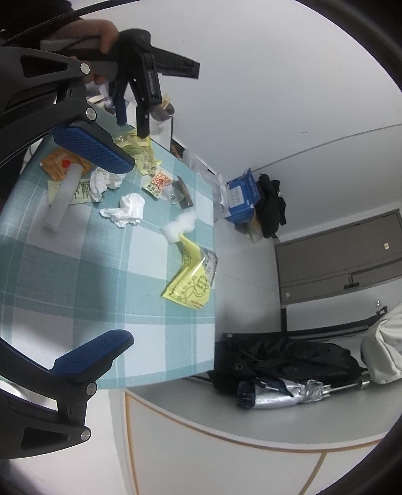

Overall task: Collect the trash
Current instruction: 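Lower the left tool onto the yellow snack bag and close on it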

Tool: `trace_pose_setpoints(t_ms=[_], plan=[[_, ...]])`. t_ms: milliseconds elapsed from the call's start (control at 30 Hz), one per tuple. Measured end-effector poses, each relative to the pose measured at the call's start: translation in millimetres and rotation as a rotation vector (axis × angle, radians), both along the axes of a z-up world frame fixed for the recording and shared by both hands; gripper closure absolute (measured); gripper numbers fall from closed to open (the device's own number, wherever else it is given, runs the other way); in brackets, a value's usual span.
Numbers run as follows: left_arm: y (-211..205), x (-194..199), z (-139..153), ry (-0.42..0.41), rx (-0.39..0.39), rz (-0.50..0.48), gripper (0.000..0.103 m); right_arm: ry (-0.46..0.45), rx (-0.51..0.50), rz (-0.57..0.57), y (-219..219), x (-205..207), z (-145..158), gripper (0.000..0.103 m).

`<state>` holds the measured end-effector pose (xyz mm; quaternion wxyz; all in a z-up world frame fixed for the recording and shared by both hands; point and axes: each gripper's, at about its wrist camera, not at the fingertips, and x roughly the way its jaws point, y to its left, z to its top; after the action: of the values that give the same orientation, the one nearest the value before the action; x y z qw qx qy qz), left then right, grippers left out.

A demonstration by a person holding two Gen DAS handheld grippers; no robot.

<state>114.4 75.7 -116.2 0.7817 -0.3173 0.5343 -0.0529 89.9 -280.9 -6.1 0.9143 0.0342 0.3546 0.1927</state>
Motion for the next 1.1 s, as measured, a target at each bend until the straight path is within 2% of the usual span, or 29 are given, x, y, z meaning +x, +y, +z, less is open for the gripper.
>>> trace_pose_setpoints(t_ms=[100,200,267,400,500,633,733,900,1100], plan=[[-5,7,-1,0.004,0.044,-0.015,0.023,0.016,0.0,0.012,2,3,-3,0.001],[-5,12,-5,0.024,0.087,-0.027,0.039,0.032,0.01,0.02,3,5,-4,0.001],[-6,14,-6,0.023,0.112,-0.024,0.04,0.032,0.011,0.02,3,5,-4,0.001],[-9,13,-5,0.018,0.19,-0.033,0.051,0.031,0.001,0.02,3,2,-4,0.001],[-11,12,-5,0.021,0.258,-0.042,0.075,0.028,-0.009,0.02,3,0,-5,0.001],[-3,9,-7,0.006,0.22,-0.017,0.09,0.024,-0.025,0.021,4,-4,-5,0.001],[-4,9,-8,-0.003,0.22,-0.02,0.097,0.024,-0.036,0.021,5,-4,-6,0.001],[-3,8,-4,-0.01,0.212,-0.003,0.099,0.017,-0.065,0.023,9,-7,-8,0.001],[1,-1,9,-0.057,0.156,0.006,0.099,0.021,-0.083,0.017,10,-5,-13,0.001]])
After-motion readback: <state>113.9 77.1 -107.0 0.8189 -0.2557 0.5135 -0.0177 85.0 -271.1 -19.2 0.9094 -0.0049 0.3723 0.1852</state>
